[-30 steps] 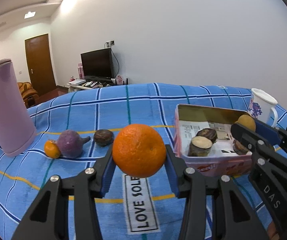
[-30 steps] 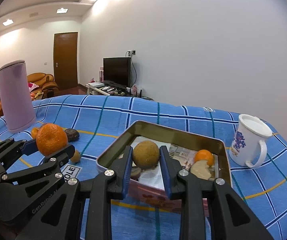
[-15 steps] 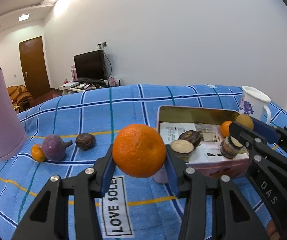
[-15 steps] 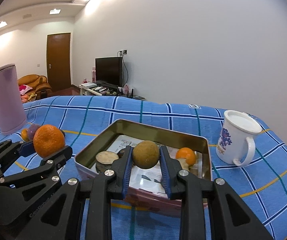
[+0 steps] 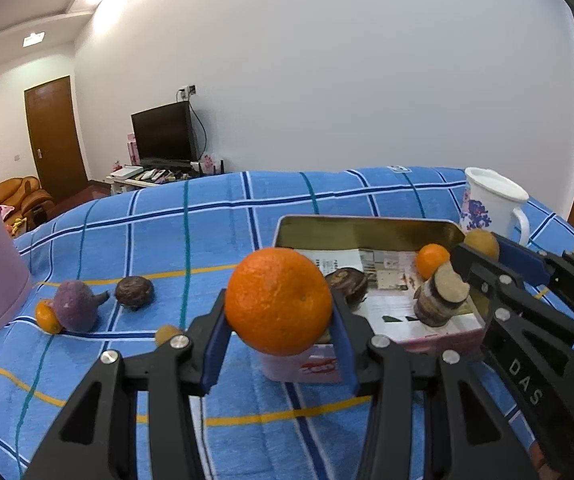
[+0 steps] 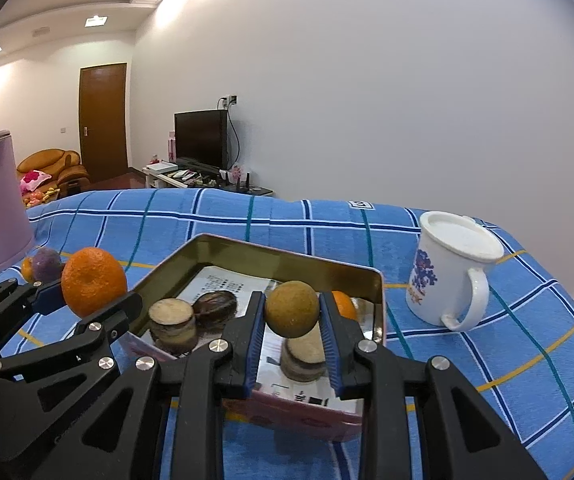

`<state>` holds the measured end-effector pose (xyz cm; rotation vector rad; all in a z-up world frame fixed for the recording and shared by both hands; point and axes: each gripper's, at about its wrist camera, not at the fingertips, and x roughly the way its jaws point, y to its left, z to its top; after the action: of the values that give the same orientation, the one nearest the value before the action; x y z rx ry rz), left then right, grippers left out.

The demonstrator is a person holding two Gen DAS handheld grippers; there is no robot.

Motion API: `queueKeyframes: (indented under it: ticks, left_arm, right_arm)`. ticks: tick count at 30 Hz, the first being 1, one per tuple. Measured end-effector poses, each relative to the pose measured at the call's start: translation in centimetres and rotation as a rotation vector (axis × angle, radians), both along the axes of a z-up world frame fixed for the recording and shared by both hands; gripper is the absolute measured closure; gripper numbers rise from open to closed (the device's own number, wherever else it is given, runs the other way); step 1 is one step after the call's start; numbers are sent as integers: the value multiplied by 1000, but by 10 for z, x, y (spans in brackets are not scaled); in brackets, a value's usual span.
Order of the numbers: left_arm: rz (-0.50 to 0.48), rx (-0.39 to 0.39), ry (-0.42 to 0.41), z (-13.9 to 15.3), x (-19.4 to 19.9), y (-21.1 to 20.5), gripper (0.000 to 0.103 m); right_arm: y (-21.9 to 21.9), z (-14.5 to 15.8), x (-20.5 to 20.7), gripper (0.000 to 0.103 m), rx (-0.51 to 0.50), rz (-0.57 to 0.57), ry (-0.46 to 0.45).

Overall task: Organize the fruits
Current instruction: 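Lift the large orange and tan fruit and carry both over the tin box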

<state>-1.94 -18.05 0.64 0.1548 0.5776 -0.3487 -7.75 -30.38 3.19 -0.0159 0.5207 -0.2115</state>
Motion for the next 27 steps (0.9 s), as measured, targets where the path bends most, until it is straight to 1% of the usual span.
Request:
queueKeyframes:
  ticks: [20,27]
  left_arm:
    - [-26,-26,32,-2,16,-29,55]
    - [-41,-51,51,-2,25,-33,55]
  right_arm:
    - [-31,0,5,74,7,-68,4]
    - [-37,3,7,74,-17,-101,-11]
